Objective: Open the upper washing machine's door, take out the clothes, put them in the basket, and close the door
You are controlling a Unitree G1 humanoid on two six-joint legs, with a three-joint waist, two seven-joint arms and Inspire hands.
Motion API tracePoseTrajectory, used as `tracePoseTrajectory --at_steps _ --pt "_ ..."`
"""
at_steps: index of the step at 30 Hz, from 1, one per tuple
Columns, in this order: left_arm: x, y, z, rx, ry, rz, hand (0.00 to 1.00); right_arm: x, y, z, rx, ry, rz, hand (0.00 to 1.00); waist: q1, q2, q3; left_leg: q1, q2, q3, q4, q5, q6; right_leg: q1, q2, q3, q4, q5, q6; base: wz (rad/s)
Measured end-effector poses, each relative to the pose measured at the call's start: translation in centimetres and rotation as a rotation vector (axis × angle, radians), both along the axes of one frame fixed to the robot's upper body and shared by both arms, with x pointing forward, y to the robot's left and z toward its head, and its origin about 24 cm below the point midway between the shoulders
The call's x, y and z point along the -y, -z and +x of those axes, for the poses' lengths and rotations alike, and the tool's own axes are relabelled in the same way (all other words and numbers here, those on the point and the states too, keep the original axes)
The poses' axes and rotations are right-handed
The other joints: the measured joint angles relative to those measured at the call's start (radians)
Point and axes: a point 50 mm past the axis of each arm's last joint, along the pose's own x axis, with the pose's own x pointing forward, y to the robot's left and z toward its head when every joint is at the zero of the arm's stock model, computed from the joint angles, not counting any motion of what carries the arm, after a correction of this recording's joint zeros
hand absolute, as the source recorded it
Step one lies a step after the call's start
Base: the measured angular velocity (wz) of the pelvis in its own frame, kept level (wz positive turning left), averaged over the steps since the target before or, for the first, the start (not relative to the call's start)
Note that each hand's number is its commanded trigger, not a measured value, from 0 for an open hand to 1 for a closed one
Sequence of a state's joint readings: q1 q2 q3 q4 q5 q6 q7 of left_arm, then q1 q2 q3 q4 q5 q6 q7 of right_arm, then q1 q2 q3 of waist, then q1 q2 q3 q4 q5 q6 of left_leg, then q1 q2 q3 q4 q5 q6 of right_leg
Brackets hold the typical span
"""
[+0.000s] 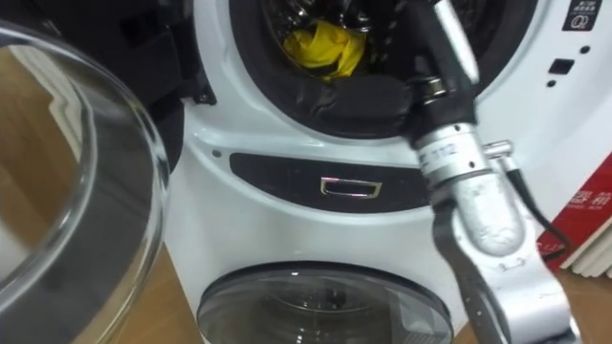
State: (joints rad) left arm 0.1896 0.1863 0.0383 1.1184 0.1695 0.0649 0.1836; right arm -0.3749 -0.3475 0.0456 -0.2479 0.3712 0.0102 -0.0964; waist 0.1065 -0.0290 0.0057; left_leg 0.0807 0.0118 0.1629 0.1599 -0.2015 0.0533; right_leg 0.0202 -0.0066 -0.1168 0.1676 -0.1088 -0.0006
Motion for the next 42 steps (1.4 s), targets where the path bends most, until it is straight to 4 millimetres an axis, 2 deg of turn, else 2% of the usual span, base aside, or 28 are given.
tracePoseTrajectory --at_steps 4,9,15,19,21,25,28,32,33,37,38,42 --pt "0.1 0.1 -0.9 -0.01 -0.047 -0.007 0.0 1.0 -0.2 -0.1 0.003 0.024 0.031 0.0 -0.003 0.013 -0.0131 0.002 0.0 0.0 0.0 0.0 0.0 0.002 -0.002 0.0 0.0 0.0 0.0 0.0" --pt "0.0 0.1 -1.5 -0.019 -0.066 -0.004 0.0 1.3 0.0 -0.1 -0.005 0.036 0.032 0.0 -0.022 0.015 -0.0132 0.004 0.001 0.0 0.004 0.0 0.0 0.006 -0.004 0.0 0.001 0.0 0.0 0.0" --pt "-0.1 0.0 -1.0 -0.01 -0.066 0.0 0.0 2.0 1.2 0.6 -0.071 0.063 0.002 0.0 -0.045 -0.01 -0.0041 0.002 0.0 -0.001 0.005 -0.001 -0.001 0.009 -0.003 0.004 0.002 0.0 0.0 0.0" --pt "-0.1 0.0 -0.8 -0.023 -0.069 0.002 0.0 2.3 2.0 1.0 -0.11 0.097 -0.04 0.0 -0.043 -0.029 -0.0047 0.0 -0.001 -0.004 0.006 -0.001 -0.001 0.009 -0.005 -0.024 0.001 0.0 -0.001 0.01" --pt "-0.1 0.0 -0.5 -0.025 -0.07 0.003 0.0 2.3 2.4 1.3 -0.124 0.105 -0.067 0.0 -0.043 -0.037 -0.0079 0.004 -0.001 0.0 0.005 -0.001 0.0 0.009 -0.005 -0.023 0.004 0.0 -0.001 -0.05" --pt "-0.5 -0.2 0.1 -0.009 -0.064 0.013 0.0 3.0 3.2 2.2 -0.17 0.141 -0.131 0.0 -0.032 -0.063 -0.0013 0.006 -0.003 0.0 0.01 -0.002 0.001 0.018 -0.007 -0.025 0.004 0.003 -0.004 0.0" --pt "-0.5 -0.2 0.0 -0.027 -0.029 0.025 0.0 3.4 3.9 3.1 -0.208 0.176 -0.182 0.0 -0.019 -0.08 -0.0016 0.003 -0.003 0.0 0.018 -0.003 0.0 0.018 -0.01 -0.028 0.008 0.006 -0.008 0.0" --pt "-0.7 -0.2 -1.2 -0.09 -0.048 0.025 0.0 3.3 4.2 4.8 -0.265 0.171 -0.245 0.0 -0.019 -0.083 -0.0008 -0.004 -0.003 -0.001 0.045 -0.007 -0.002 0.012 -0.018 -0.026 0.019 0.004 -0.008 0.0" --pt "-0.9 -0.2 -1.4 -0.102 -0.049 0.021 0.0 3.3 4.1 5.2 -0.283 0.172 -0.257 0.0 -0.016 -0.084 -0.0016 -0.01 -0.006 -0.013 0.05 -0.006 -0.002 0.008 -0.02 -0.03 0.019 -0.006 -0.001 0.0" --pt "-1.5 -0.5 -1.5 -0.107 -0.05 0.013 0.0 3.0 3.9 6.4 -0.313 0.178 -0.281 0.0 -0.015 -0.088 -0.0037 -0.045 -0.011 -0.045 0.079 -0.001 0.003 -0.009 -0.021 -0.051 0.019 0.009 -0.007 0.0" --pt "-1.7 -0.5 -1.5 -0.109 -0.047 0.008 0.0 3.2 4.0 6.5 -0.326 0.183 -0.282 0.0 -0.015 -0.091 -0.0081 -0.052 -0.014 -0.06 0.081 0.004 0.003 -0.012 -0.023 -0.055 0.02 0.01 -0.008 0.13" --pt "-1.8 -0.5 -1.8 -0.131 -0.037 0.006 0.0 3.4 4.2 6.8 -0.354 0.202 -0.289 0.0 -0.01 -0.095 -0.0119 -0.056 -0.023 -0.092 0.079 0.015 0.0 -0.014 -0.024 -0.069 0.021 0.013 -0.012 0.11"
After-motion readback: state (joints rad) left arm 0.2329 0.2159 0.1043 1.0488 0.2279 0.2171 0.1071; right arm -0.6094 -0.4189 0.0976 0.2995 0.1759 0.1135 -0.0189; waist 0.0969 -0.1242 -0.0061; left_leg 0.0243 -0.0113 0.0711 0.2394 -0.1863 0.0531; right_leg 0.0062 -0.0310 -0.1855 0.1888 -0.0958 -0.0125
